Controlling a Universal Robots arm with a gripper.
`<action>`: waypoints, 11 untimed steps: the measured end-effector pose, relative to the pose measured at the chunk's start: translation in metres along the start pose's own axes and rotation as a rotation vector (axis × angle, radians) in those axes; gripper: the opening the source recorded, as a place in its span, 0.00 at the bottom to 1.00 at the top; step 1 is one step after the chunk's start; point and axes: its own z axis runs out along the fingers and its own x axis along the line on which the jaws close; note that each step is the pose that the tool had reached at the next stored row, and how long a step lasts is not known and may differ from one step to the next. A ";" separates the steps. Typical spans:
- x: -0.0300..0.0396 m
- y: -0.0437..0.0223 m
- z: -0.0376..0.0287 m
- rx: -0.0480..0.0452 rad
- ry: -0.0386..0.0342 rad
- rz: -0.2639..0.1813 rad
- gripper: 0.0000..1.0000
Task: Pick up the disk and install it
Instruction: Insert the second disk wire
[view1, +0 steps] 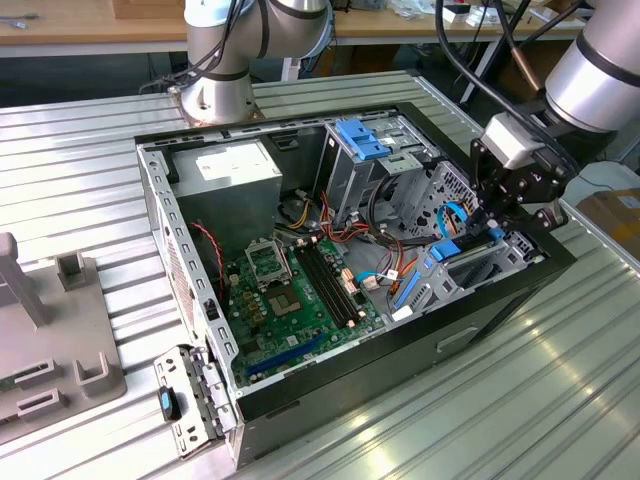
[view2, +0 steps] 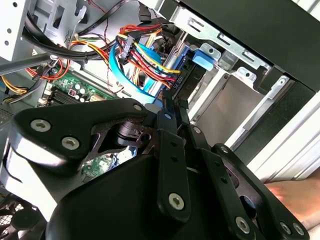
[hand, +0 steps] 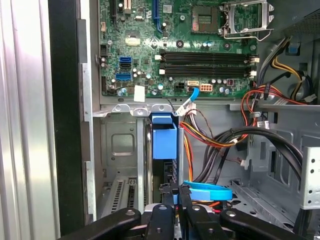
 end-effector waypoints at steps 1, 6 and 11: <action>0.0000 0.0000 0.0006 0.0000 0.0001 0.000 0.16; 0.0000 -0.0006 0.0014 0.0000 0.0002 0.000 0.16; 0.0000 -0.0018 0.0016 0.0000 0.0000 0.000 0.16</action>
